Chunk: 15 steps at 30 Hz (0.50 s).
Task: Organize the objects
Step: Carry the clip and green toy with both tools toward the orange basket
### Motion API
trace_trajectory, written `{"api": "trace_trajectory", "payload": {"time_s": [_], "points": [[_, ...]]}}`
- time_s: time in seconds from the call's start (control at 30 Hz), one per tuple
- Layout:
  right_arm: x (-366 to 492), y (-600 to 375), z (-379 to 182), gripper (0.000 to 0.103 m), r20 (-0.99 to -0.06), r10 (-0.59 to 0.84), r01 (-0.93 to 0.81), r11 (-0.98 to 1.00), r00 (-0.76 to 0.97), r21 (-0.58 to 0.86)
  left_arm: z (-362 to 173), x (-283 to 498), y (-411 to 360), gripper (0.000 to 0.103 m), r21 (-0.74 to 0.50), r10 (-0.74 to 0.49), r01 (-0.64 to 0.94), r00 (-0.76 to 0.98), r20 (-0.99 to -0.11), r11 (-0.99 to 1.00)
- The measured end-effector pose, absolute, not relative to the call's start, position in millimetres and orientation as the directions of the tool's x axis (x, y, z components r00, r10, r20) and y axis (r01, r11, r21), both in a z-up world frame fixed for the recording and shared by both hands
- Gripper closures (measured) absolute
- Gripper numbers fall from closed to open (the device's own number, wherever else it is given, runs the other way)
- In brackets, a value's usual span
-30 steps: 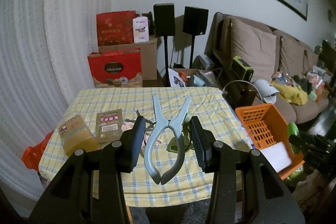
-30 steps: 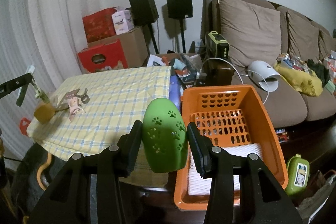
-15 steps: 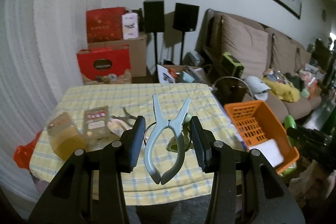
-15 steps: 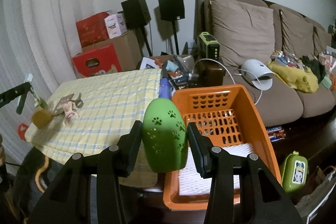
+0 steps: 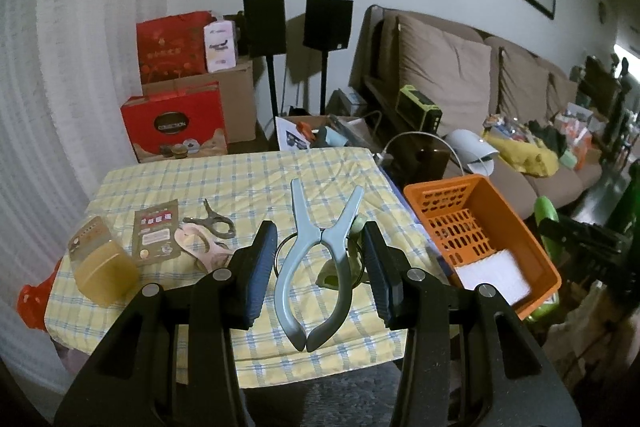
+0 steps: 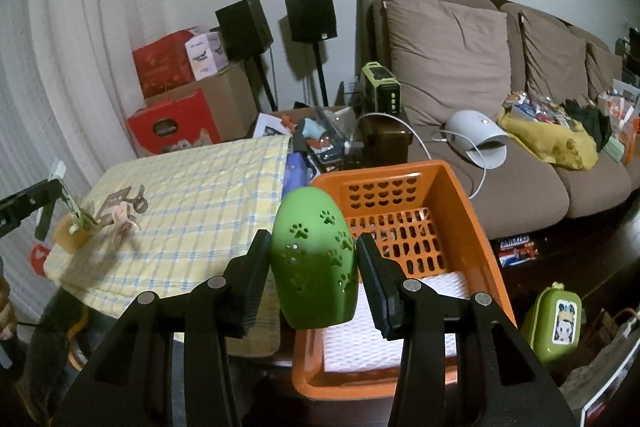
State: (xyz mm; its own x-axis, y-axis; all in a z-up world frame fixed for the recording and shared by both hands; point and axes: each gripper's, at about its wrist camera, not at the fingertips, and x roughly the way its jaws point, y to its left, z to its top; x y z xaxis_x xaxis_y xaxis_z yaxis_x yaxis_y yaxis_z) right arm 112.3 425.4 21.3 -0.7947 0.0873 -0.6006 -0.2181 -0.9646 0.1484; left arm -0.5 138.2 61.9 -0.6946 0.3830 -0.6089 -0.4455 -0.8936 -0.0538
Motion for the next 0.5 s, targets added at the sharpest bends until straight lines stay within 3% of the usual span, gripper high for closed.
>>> {"api": "trace_trajectory", "payload": {"time_s": [0.5], "points": [[115, 430, 27, 0.058, -0.591, 0.093, -0.223, -0.963, -0.802, 0.151, 63, 10, 155, 0.062, -0.038, 0.4, -0.48, -0.684, -0.61, -0.877]]}}
